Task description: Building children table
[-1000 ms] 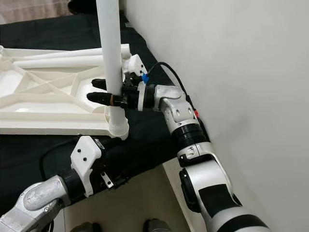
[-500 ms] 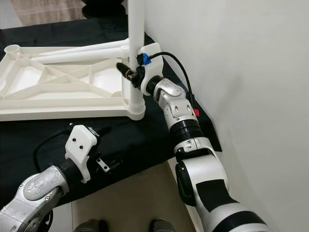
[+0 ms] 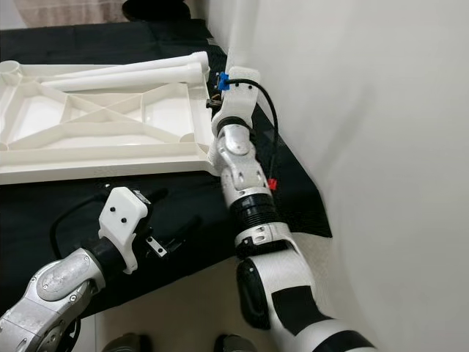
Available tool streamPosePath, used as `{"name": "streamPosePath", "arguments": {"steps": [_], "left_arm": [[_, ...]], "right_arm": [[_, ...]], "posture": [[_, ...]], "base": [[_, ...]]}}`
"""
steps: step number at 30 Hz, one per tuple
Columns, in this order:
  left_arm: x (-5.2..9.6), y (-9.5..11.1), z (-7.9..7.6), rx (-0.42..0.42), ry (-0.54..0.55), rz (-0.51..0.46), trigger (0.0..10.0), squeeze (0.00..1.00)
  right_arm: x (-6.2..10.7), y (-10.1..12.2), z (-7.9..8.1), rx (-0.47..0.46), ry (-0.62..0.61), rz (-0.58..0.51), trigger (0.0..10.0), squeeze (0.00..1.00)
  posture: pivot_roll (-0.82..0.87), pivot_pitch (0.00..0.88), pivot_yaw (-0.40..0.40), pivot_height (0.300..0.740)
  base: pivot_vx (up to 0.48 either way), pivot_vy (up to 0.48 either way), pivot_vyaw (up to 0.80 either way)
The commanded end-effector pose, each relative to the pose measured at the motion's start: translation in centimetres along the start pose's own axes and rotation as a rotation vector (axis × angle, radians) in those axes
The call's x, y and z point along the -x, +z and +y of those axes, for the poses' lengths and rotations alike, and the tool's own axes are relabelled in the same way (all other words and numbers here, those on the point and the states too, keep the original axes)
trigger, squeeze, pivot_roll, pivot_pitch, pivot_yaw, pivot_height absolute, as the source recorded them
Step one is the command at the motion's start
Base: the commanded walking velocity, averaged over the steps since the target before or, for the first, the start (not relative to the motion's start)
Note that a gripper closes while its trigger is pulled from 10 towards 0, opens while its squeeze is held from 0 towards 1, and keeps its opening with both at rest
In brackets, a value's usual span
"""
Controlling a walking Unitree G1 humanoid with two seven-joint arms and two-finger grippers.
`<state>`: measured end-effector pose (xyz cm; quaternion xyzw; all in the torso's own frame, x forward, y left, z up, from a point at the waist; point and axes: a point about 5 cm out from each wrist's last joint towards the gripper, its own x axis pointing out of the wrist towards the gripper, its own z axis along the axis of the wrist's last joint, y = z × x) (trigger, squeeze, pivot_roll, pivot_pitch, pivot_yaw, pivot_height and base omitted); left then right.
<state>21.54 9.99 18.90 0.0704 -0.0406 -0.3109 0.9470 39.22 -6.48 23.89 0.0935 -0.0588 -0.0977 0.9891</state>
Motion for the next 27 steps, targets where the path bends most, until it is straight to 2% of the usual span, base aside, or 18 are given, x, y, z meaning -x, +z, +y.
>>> {"name": "streamPosePath", "arguments": {"steps": [1, 2, 8, 10, 12, 15, 17, 23, 24, 25, 27], "left_arm": [[-0.2, -0.1, -0.2, 0.006, -0.001, -0.001, 10.0, 0.00], [-0.2, -0.1, -0.2, 0.006, 0.001, -0.003, 10.0, 0.00], [-0.3, -0.1, -0.2, 0.007, 0.003, -0.007, 10.0, 0.00], [-0.3, 0.0, -0.1, 0.007, 0.003, -0.008, 10.0, 0.00], [-0.3, 0.0, -0.1, 0.007, 0.005, -0.007, 10.0, 0.00], [-0.3, -0.2, -0.1, 0.016, 0.007, 0.001, 10.0, 0.00], [-0.2, -0.5, -0.1, 0.027, 0.006, 0.021, 10.0, 0.00], [-0.2, -0.8, -0.1, 0.029, 0.009, 0.035, 10.0, 0.00], [-0.2, -0.8, -0.1, 0.025, 0.009, 0.033, 10.0, 0.00], [-0.2, -0.8, -0.1, 0.022, 0.012, 0.032, 10.0, 0.00], [-0.2, -0.8, 0.0, 0.020, 0.013, 0.031, 10.0, 0.00]], "right_arm": [[0.9, -5.0, -2.8, -0.007, -0.283, 0.235, 10.0, 0.00], [1.3, -5.0, -2.6, 0.017, -0.365, 0.249, 10.0, 0.00], [1.6, -5.1, -2.1, 0.032, -0.420, 0.257, 10.0, 0.00], [1.7, -5.1, -1.6, 0.029, -0.404, 0.257, 10.0, 0.00], [1.7, -4.9, -0.8, 0.015, -0.314, 0.249, 10.0, 0.00], [1.6, -4.6, -0.4, -0.007, -0.265, 0.240, 10.0, 0.00], [1.4, -4.1, -0.3, 0.020, -0.216, 0.224, 10.0, 0.00], [1.3, -3.9, -0.2, 0.038, -0.195, 0.220, 10.0, 0.00], [1.3, -3.9, -0.2, 0.049, -0.197, 0.213, 10.0, 0.56], [1.3, -3.9, -0.2, 0.057, -0.188, 0.203, 10.0, 1.00], [1.3, -3.9, -0.2, 0.055, -0.173, 0.203, 10.0, 1.00]], "posture": [[0.07, 0.190, -0.080, 0.740], [0.07, 0.192, -0.081, 0.740], [0.07, 0.192, -0.081, 0.740], [0.07, 0.190, -0.081, 0.740], [0.07, 0.189, -0.081, 0.740], [0.06, 0.188, -0.081, 0.740], [0.06, 0.187, -0.080, 0.740], [0.06, 0.187, -0.080, 0.740], [0.06, 0.185, -0.078, 0.740], [0.06, 0.183, -0.080, 0.740], [0.06, 0.183, -0.080, 0.740]], "base": [[0.000, 0.000, 0.00], [0.000, 0.000, 0.00], [0.000, 0.000, 0.00], [0.000, 0.000, 0.00], [0.000, 0.000, 0.00], [0.000, 0.000, 0.00], [0.000, 0.000, 0.00], [0.000, 0.000, 0.00], [0.000, 0.000, 0.00], [0.000, 0.000, 0.00], [0.000, 0.000, 0.00]]}}
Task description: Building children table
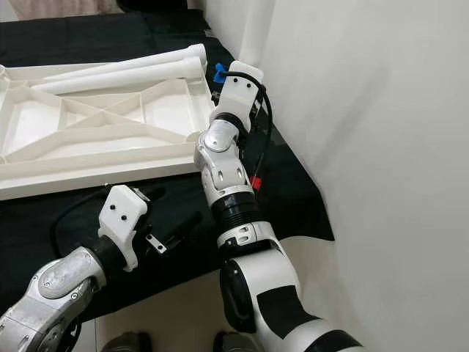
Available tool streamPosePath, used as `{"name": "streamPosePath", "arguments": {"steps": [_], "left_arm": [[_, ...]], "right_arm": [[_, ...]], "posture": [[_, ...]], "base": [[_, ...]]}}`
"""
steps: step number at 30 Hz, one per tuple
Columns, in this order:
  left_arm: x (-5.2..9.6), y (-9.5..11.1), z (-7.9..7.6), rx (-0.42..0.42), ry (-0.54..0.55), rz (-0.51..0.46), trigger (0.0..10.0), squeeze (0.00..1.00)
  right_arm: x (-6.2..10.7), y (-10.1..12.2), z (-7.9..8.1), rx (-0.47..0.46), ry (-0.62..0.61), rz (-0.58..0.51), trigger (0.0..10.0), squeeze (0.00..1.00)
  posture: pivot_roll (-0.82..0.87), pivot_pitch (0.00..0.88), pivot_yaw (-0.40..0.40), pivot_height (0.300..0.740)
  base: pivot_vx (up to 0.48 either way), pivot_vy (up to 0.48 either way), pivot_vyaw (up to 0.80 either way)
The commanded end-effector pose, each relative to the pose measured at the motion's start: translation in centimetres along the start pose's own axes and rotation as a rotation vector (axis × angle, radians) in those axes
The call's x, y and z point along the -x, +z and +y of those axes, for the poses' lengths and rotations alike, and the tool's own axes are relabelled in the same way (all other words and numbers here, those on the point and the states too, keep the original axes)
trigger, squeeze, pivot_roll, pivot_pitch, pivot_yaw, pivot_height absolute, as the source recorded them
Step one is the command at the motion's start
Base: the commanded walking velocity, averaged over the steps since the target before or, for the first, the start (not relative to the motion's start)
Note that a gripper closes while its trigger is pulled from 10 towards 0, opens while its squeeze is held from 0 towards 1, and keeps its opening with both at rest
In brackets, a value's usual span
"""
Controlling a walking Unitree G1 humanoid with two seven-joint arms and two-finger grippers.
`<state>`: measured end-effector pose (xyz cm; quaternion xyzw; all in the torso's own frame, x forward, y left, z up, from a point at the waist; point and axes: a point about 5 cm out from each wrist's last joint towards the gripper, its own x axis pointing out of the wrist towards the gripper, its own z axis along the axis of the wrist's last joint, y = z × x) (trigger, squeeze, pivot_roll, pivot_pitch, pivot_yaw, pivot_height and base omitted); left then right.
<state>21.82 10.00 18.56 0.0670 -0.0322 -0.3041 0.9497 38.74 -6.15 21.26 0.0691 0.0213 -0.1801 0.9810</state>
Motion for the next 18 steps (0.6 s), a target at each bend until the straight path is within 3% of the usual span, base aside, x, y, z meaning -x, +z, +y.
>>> {"name": "streamPosePath", "arguments": {"steps": [1, 3, 4, 14, 18], "left_arm": [[0.0, -0.4, -0.2, 0.008, 0.000, 0.016, 10.0, 0.00], [0.0, -0.4, -0.1, 0.006, -0.001, 0.014, 10.0, 0.00], [0.0, -0.4, -0.1, 0.006, -0.002, 0.014, 10.0, 0.00], [0.0, -0.5, 0.0, 0.002, 0.000, 0.014, 10.0, 0.00], [0.0, -0.5, 0.0, 0.000, 0.000, 0.012, 10.0, 0.00]], "right_arm": [[0.4, -1.4, 0.1, -0.011, 0.007, 0.066, 10.0, 1.00], [0.4, -1.3, 0.2, -0.015, 0.020, 0.060, 10.0, 1.00], [0.4, -1.2, 0.1, -0.019, 0.027, 0.050, 10.0, 0.00], [0.1, -0.1, -0.3, -0.030, 0.082, -0.015, 10.0, 0.00], [0.3, 0.7, -0.3, -0.012, 0.165, -0.076, 10.0, 0.00]], "posture": [[0.06, 0.183, -0.080, 0.740], [0.06, 0.183, -0.078, 0.740], [0.06, 0.182, -0.079, 0.740], [0.06, 0.182, -0.079, 0.740], [0.06, 0.178, -0.075, 0.740]], "base": [[0.000, 0.000, 0.00], [0.000, 0.000, 0.00], [0.000, 0.000, 0.00], [0.000, 0.000, 0.00], [0.000, 0.000, 0.00]]}}
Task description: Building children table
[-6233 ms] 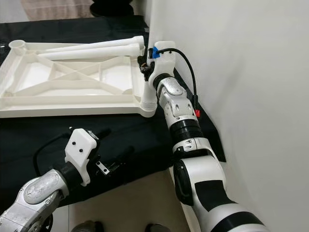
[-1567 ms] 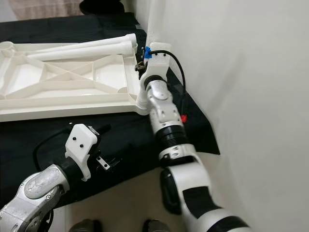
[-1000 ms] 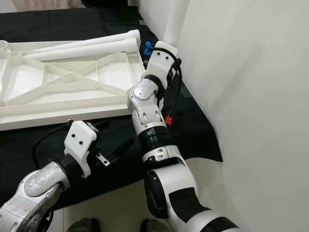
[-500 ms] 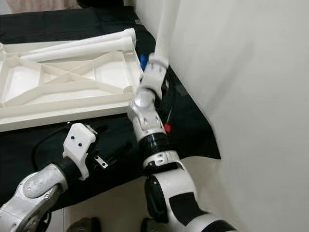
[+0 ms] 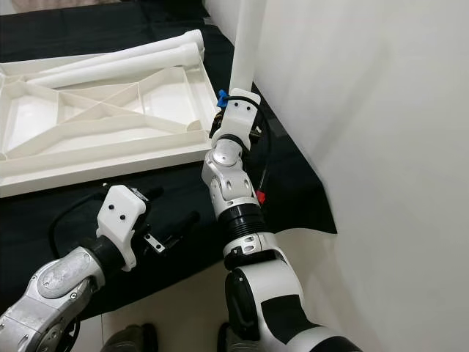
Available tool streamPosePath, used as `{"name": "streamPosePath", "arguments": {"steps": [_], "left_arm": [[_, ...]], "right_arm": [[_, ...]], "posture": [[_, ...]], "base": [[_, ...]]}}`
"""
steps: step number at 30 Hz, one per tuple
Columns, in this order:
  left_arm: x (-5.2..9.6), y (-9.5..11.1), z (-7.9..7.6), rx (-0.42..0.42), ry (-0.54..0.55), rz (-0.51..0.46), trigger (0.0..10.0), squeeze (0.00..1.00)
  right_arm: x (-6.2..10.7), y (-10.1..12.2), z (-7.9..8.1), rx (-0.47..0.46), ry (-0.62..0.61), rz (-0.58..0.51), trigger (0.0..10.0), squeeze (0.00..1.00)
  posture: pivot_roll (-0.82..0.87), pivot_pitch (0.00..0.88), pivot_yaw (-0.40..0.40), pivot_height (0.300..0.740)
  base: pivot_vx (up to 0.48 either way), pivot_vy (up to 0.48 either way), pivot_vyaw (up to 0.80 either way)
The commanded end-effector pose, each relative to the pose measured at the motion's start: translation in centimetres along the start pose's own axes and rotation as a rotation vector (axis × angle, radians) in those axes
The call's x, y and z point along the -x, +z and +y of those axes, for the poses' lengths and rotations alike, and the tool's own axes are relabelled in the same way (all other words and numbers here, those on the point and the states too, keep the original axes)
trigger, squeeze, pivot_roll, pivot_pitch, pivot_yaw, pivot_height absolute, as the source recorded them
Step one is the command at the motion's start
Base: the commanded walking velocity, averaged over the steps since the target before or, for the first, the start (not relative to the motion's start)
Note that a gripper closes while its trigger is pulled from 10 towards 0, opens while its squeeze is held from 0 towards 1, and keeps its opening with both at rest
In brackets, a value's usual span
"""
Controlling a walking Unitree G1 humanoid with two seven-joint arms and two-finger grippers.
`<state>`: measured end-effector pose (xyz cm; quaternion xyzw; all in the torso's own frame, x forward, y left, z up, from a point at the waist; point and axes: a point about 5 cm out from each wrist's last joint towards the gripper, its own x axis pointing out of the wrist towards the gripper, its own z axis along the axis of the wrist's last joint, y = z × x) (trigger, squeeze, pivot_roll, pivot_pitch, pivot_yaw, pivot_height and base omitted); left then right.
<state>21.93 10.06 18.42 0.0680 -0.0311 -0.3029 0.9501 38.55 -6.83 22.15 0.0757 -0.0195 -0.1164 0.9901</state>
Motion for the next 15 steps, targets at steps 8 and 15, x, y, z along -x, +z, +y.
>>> {"name": "streamPosePath", "arguments": {"steps": [8, 15], "left_arm": [[-0.16, -0.21, 0.24, -0.008, 0.001, 0.002, 10.0, 0.00], [-0.25, -0.20, 0.25, -0.010, 0.000, -0.001, 10.0, 0.00]], "right_arm": [[1.08, -0.04, 0.56, 0.042, 0.221, -0.047, 10.0, 0.00], [1.31, -0.87, 0.21, 0.094, 0.288, -0.044, 10.0, 0.00]], "posture": [[0.05, 0.170, -0.074, 0.740], [0.05, 0.168, -0.071, 0.740]], "base": [[0.000, 0.000, 0.00], [0.000, 0.000, 0.00]]}}
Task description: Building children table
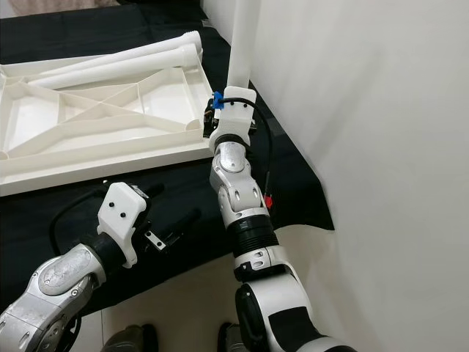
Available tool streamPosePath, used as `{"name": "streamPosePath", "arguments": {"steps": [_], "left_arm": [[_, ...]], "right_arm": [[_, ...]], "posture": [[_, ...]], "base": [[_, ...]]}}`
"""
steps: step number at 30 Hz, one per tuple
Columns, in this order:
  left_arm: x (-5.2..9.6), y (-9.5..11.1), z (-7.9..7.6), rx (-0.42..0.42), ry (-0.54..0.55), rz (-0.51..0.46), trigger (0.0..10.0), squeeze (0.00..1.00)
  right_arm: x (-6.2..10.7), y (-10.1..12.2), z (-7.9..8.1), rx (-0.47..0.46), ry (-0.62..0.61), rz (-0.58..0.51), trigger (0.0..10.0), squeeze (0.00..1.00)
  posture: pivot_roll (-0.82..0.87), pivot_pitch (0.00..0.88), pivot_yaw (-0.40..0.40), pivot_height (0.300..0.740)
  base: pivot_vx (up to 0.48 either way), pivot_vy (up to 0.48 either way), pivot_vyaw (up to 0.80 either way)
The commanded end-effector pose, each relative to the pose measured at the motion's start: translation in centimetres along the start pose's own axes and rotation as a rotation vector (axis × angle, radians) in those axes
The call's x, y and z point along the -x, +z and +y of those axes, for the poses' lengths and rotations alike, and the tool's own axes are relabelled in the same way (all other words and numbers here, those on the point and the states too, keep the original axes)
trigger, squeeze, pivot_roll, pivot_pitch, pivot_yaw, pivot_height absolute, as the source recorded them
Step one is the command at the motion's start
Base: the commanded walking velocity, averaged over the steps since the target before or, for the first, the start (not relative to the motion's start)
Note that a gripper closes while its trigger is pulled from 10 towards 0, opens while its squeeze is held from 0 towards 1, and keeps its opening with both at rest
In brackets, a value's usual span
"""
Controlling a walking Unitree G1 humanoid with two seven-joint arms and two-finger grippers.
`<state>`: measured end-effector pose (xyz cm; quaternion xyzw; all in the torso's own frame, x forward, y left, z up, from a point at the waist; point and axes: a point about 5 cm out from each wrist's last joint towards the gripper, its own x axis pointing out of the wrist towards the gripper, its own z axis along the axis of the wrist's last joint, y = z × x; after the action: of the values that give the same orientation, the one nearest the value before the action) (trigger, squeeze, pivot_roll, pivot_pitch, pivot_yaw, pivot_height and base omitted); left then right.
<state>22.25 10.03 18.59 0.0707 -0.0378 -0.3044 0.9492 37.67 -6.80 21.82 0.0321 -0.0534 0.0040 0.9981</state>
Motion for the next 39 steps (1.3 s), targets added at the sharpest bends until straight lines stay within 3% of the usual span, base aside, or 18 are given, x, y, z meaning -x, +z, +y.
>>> {"name": "streamPosePath", "arguments": {"steps": [1, 14, 25, 36, 39], "left_arm": [[0.0, -0.3, 0.1, 0.000, 0.002, 0.010, 10.0, 0.00], [0.0, -0.3, 0.2, -0.007, 0.006, 0.002, 10.0, 0.00], [0.0, -0.3, 0.2, -0.011, 0.006, 0.000, 10.0, 0.00], [-0.1, -0.3, 0.3, -0.013, 0.008, -0.003, 10.0, 0.00], [-0.1, -0.2, 0.3, -0.013, 0.011, -0.007, 10.0, 0.00]], "right_arm": [[0.3, -0.5, 0.6, 0.015, 0.042, 0.016, 10.0, 0.00], [1.1, -1.7, 0.9, 0.005, 0.268, 0.027, 10.0, 0.00], [2.2, -3.9, 0.6, 0.030, 0.370, 0.101, 10.0, 0.00], [2.9, -3.9, 1.2, 0.002, 0.464, 0.096, 10.0, 0.00], [3.0, -4.3, 0.5, 0.034, 0.478, 0.108, 10.0, 0.00]], "posture": [[0.05, 0.168, -0.071, 0.740], [0.05, 0.156, -0.071, 0.740], [0.05, 0.153, -0.070, 0.740], [0.05, 0.155, -0.071, 0.740], [0.05, 0.157, -0.073, 0.740]], "base": [[0.000, 0.000, 0.00], [0.000, 0.000, 0.00], [0.000, 0.000, 0.00], [0.000, 0.000, 0.00], [0.000, 0.000, 0.00]]}}
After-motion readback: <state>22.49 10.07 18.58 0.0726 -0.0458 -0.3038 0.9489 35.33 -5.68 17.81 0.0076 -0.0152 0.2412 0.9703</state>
